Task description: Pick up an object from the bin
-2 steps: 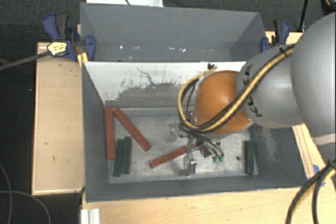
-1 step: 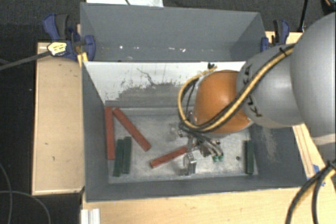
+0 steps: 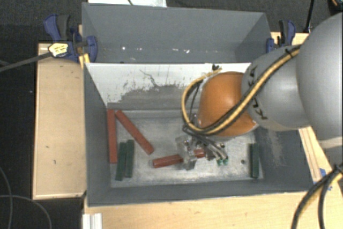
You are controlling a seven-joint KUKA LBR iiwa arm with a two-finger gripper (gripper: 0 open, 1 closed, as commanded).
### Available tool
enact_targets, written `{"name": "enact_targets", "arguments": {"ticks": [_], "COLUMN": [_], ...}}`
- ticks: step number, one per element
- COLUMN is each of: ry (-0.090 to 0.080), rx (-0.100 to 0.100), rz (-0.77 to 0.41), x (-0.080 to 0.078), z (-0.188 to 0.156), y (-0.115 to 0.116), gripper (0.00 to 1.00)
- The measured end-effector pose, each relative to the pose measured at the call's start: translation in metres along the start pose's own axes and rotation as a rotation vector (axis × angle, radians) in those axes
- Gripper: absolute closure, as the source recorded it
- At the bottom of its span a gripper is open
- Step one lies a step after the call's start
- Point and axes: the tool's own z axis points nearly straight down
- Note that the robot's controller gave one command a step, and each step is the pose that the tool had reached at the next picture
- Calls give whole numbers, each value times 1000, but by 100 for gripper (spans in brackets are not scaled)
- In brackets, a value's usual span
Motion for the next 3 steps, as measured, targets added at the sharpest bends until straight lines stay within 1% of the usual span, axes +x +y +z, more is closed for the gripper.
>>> {"name": "enact_targets", "arguments": {"ticks": [1, 2, 3], "ry": [-2, 0, -4], "rx": [0, 1, 2], "rz": [2, 5, 9], "x": [-1, -3, -5], "z": [-5, -37, -124], "y": [0, 0, 0], "gripper": [100, 100, 100]}}
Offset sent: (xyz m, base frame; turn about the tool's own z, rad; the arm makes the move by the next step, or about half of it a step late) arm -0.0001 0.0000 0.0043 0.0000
